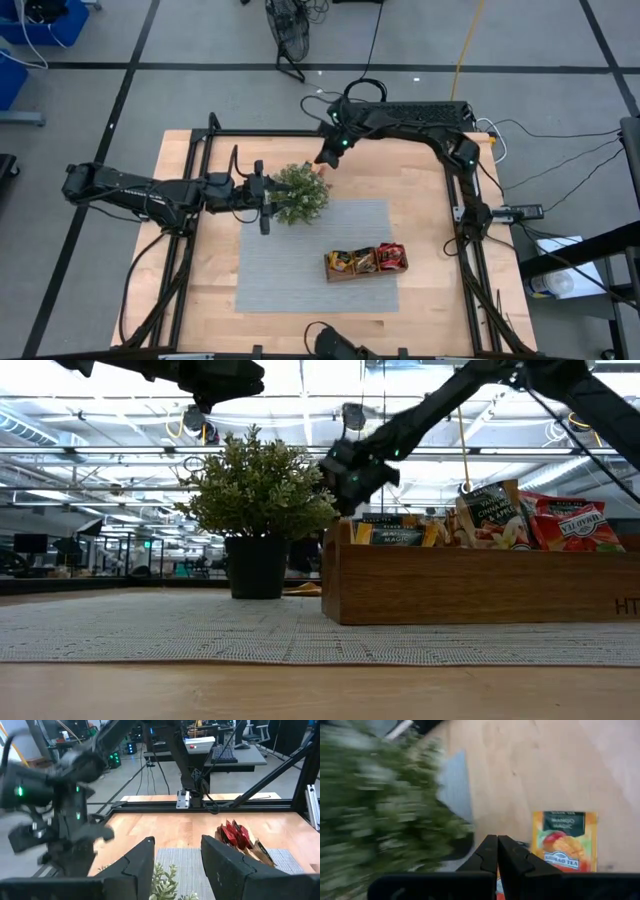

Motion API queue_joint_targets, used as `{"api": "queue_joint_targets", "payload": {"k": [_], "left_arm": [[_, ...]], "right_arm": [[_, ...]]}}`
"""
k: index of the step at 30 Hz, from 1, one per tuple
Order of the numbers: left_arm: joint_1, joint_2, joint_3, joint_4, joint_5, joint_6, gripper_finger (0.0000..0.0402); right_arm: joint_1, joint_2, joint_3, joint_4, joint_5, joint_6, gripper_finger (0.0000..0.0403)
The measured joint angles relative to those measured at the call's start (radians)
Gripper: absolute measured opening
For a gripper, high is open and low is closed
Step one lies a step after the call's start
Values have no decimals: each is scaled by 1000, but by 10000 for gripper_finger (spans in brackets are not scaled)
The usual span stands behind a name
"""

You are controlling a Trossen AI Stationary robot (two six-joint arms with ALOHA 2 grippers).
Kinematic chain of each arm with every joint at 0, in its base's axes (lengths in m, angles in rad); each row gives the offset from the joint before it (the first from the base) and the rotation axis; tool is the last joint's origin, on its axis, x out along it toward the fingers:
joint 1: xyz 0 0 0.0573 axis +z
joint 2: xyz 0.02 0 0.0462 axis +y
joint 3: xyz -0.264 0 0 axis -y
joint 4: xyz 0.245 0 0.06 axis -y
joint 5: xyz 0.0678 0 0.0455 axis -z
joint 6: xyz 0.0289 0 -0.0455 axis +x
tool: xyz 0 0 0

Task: Pick & Place Tea
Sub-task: Put the mango tea sachet into the brown organizer

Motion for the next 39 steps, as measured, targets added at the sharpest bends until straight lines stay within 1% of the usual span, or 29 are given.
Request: {"api": "queue_joint_targets", "payload": {"k": [2, 6, 8, 13, 15, 16, 17, 18, 20, 21, 22, 23, 24, 25, 27, 30, 31, 33, 35, 36, 37, 39], "left_arm": [[0, 0, 0, -1, 0, -2, 166], [0, 0, 0, -18, 0, -15, 166], [0, 0, 0, -38, 0, -27, 166], [5, 6, 0, -111, -3, -42, 166], [12, 19, 0, -122, -16, -17, 166], [20, 22, 0, -127, -41, 8, 166], [29, 22, 0, -129, -90, 41, 166], [41, 21, 2, -122, -162, 69, 166], [79, 19, 21, -122, -351, 105, 166], [100, 10, 31, -126, -429, 116, 166], [122, 0, 43, -132, -483, 127, 166], [151, -8, 59, -130, -494, 137, 166], [183, -13, 74, -129, -484, 142, 166], [219, -14, 90, -141, -444, 140, 166], [318, -2, 136, -203, -332, 119, 166], [501, 62, 236, -339, -156, 74, 166], [570, 93, 271, -390, -80, 59, 166], [694, 182, 340, -466, 119, 36, 166], [787, 290, 407, -514, 333, 18, 166], [820, 349, 441, -536, 417, 13, 166], [845, 410, 478, -559, 482, 5, 166], [873, 535, 551, -625, 550, -3, 166]], "right_arm": [[3, 38, 0, 14, -4, 24, 0], [6, 101, -2, 41, -78, 67, 0], [5, 113, -2, 42, -79, 80, 0], [4, 94, -2, 63, -71, 31, 0], [5, 58, -2, 43, -31, -18, 0], [5, 33, -2, 27, 7, -48, 0], [6, 5, -2, 9, 47, -75, 0], [6, -23, -2, -16, 85, -103, 0], [5, -86, -2, -75, 146, -143, 0], [5, -116, -2, -110, 162, -160, 0], [5, -149, -5, -136, 165, -175, 0], [6, -183, -15, -149, 164, -185, 0], [11, -222, -33, -153, 163, -194, 0], [17, -266, -58, -153, 162, -203, 0], [31, -353, -112, -135, 163, -224, 0], [57, -483, -207, -79, 174, -235, 0], [71, -529, -240, -57, 195, -231, 0], [103, -617, -301, -8, 255, -218, 0], [141, -701, -372, 22, 321, -216, 0], [161, -739, -407, 40, 346, -216, 0], [180, -777, -444, 65, 370, -215, 0], [213, -851, -521, 105, 401, -215, 0]]}}
